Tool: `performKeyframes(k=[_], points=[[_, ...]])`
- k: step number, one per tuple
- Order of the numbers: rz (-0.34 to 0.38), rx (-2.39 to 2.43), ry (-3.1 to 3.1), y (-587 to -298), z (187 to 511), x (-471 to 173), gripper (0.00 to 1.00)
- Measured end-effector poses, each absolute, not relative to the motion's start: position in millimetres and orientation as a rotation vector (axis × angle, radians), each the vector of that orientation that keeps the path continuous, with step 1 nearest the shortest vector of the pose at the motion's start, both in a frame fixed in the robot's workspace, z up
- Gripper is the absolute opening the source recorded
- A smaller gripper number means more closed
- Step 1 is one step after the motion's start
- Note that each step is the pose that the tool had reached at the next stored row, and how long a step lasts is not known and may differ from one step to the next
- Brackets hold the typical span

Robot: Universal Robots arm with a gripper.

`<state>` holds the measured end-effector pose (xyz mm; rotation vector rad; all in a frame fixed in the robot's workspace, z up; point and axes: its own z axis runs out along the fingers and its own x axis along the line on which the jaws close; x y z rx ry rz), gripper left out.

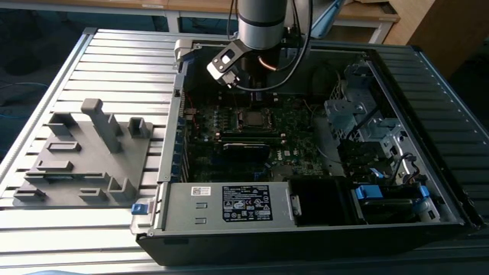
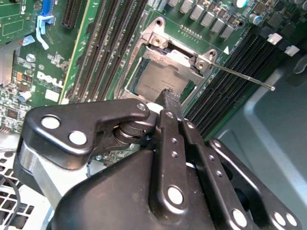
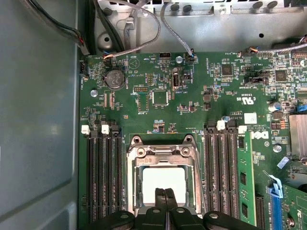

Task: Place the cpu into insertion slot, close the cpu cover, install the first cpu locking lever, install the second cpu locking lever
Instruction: 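Close the cpu cover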

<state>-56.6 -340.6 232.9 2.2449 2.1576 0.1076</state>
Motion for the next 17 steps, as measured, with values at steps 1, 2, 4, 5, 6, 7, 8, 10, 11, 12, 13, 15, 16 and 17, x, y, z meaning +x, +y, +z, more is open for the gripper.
performKeyframes(k=[1,2,4,5,6,7,8,10,11,12,13,15,16,17], points=[[0.108,2.245,2.158,-340.6,230.6,-57.3,0.11],[0.108,2.245,2.158,-340.6,230.4,-57.3,0.11],[0.108,2.245,2.158,-340.6,230.1,-57.4,0.11],[0.108,2.245,2.158,-340.6,230.0,-57.5,0.11],[0.107,2.245,2.158,-340.6,229.9,-57.5,0.11],[0.107,2.245,2.158,-340.6,229.7,-57.6,0.11],[0.107,2.245,2.158,-340.6,229.6,-57.6,0.11],[0.108,2.245,2.158,-340.6,229.3,-57.7,0.11],[0.108,2.245,2.158,-340.6,229.2,-57.7,0.11],[0.108,2.242,2.16,-340.5,229.2,-57.7,0.11],[0.108,2.233,2.171,-340.5,229.2,-57.8,0.11],[0.108,2.203,2.203,-340.5,229.2,-57.7,0.11],[0.108,2.187,2.219,-340.6,229.2,-57.7,0.11],[0.109,2.171,2.235,-340.5,229.2,-57.7,0.11]])
